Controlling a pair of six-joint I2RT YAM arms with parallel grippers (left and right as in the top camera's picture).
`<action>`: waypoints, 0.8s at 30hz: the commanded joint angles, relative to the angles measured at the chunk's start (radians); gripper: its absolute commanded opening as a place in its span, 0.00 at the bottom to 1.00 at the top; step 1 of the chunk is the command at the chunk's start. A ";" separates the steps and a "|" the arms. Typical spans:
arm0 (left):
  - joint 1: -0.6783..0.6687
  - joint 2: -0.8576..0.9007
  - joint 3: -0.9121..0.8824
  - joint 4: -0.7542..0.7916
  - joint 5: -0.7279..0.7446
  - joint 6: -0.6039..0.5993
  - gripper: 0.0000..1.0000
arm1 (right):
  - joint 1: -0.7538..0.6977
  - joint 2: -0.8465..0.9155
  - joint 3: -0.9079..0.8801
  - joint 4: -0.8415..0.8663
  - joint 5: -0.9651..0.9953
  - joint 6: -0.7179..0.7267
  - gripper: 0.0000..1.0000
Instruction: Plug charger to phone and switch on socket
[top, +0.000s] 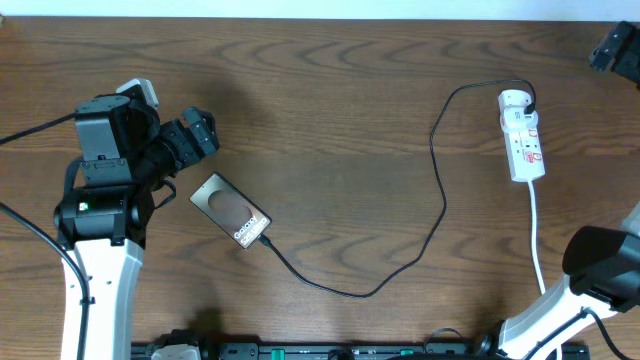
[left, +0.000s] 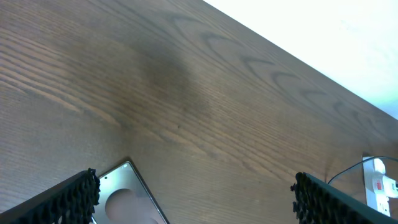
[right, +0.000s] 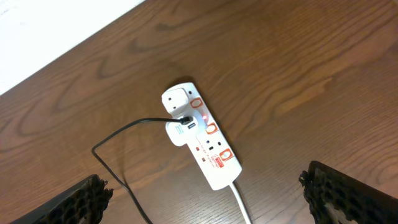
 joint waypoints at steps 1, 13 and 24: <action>-0.002 0.006 0.026 -0.002 -0.010 0.002 0.98 | 0.002 0.003 -0.002 -0.001 0.011 0.018 0.99; -0.002 0.006 0.026 -0.006 -0.011 0.003 0.98 | 0.002 0.003 -0.002 -0.001 0.011 0.018 0.99; -0.159 -0.543 -0.383 0.127 -0.393 0.021 0.98 | 0.003 0.003 -0.002 -0.001 0.011 0.018 0.99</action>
